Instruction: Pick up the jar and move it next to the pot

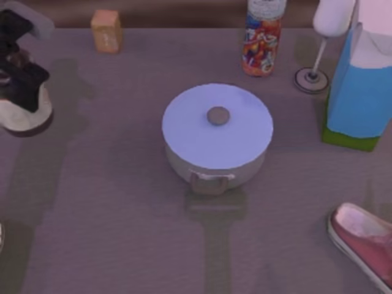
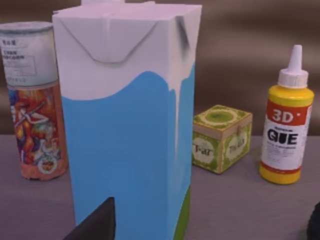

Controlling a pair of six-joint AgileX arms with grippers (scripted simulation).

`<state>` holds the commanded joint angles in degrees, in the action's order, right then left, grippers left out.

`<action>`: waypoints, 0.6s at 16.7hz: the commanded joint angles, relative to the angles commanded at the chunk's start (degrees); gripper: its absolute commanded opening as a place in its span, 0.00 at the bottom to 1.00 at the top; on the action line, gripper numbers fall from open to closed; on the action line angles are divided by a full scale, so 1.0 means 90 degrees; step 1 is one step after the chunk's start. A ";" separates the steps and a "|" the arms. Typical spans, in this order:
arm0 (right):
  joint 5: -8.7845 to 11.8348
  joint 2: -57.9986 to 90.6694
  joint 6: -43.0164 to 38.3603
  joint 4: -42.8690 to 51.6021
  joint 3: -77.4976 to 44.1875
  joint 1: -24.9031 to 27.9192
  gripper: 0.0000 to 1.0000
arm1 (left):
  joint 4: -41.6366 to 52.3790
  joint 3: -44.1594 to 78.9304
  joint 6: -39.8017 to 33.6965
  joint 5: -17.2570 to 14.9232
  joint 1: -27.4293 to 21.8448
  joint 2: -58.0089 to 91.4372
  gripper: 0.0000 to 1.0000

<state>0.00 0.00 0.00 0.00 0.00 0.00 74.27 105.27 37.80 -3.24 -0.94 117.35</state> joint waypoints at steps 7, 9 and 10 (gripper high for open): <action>0.0000 0.0000 0.0000 0.0000 0.0000 0.0000 1.00 | -0.0635 -0.0427 -0.3147 0.0330 -0.0952 0.0064 0.00; 0.0000 0.0000 0.0000 0.0000 0.0000 0.0000 1.00 | -0.0842 -0.0583 -0.4127 0.0435 -0.1249 0.0071 0.00; 0.0000 0.0000 0.0000 0.0000 0.0000 0.0000 1.00 | -0.0939 -0.0661 -0.4577 0.0484 -0.1387 0.0073 0.00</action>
<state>0.00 0.00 0.00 0.00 0.00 0.00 65.81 99.32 -3.40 1.12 -13.43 118.01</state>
